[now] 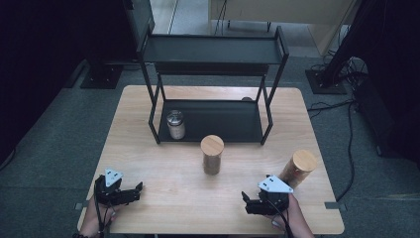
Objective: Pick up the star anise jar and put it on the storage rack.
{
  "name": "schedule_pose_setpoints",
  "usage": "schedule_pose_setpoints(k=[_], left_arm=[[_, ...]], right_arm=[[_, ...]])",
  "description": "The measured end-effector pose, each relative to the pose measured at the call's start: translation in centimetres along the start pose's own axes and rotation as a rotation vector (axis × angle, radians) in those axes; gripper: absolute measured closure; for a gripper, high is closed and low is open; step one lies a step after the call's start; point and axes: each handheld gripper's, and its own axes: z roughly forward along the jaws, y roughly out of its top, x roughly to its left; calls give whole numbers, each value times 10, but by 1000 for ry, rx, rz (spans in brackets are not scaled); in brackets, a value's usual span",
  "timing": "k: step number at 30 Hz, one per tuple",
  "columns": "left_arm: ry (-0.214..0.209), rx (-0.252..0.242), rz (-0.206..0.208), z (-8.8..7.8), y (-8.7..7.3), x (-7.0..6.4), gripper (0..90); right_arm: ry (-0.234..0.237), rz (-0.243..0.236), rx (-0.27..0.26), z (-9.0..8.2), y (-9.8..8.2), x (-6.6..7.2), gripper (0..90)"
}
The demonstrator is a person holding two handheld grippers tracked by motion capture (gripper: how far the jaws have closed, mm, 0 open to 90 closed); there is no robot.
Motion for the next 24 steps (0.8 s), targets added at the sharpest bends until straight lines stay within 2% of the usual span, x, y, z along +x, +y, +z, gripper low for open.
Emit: schedule_pose_setpoints(k=[7,24], left_arm=[[1,1,2,0,0,0,5],[-9,0,0,0,0,1,5]], right_arm=[[29,-2,-2,8,8,9,15],[61,-30,4,29,25,27,15]])
